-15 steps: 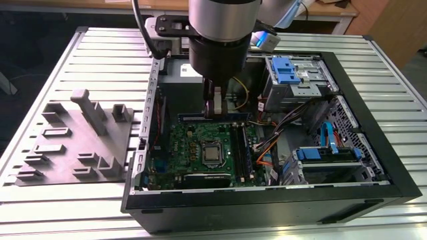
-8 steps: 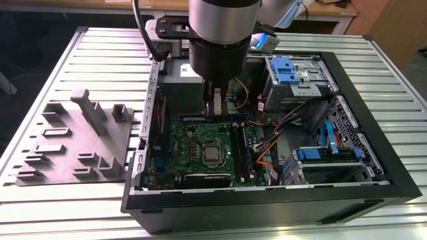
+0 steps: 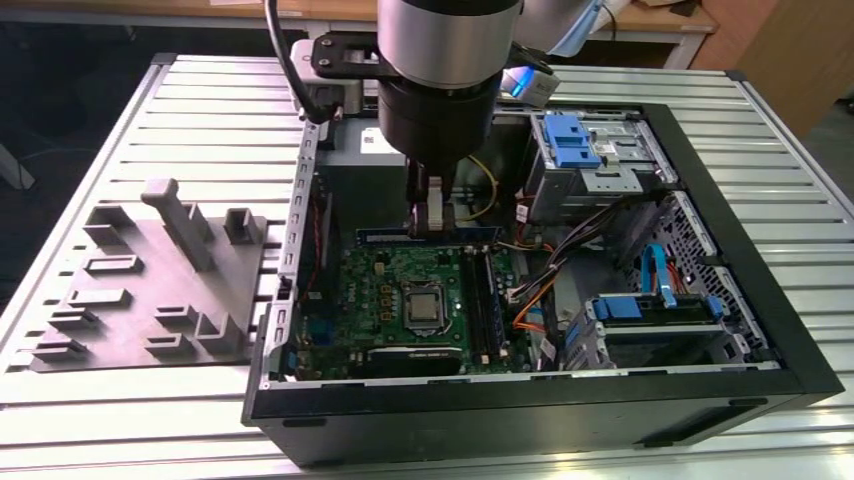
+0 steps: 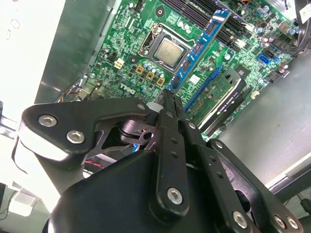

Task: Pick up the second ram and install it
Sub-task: 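Insert the second ram into the second slot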

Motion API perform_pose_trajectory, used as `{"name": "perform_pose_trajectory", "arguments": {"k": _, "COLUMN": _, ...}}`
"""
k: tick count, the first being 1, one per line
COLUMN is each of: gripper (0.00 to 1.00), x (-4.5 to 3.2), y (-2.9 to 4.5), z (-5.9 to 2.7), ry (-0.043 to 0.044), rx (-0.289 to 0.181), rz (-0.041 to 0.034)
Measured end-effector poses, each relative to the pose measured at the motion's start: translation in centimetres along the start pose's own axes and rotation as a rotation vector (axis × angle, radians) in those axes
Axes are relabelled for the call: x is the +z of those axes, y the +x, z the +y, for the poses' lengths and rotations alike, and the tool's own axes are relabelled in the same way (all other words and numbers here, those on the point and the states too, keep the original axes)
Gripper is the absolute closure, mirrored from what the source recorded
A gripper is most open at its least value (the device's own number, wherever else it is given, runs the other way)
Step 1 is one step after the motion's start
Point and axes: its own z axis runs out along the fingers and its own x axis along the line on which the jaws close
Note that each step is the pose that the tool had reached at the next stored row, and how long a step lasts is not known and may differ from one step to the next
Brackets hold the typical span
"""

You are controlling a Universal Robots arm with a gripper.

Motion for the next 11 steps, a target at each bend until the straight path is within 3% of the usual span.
{"name": "perform_pose_trajectory", "arguments": {"k": 3, "gripper": 0.88, "x": 0.04, "y": 0.00, "z": -0.01, "ry": 0.0010, "rx": 0.022, "rz": -0.0007}}
{"name": "perform_pose_trajectory", "arguments": {"k": 11, "gripper": 0.88, "x": 0.25, "y": 0.01, "z": -0.01, "ry": 0.0076, "rx": 0.168, "rz": -0.0048}}
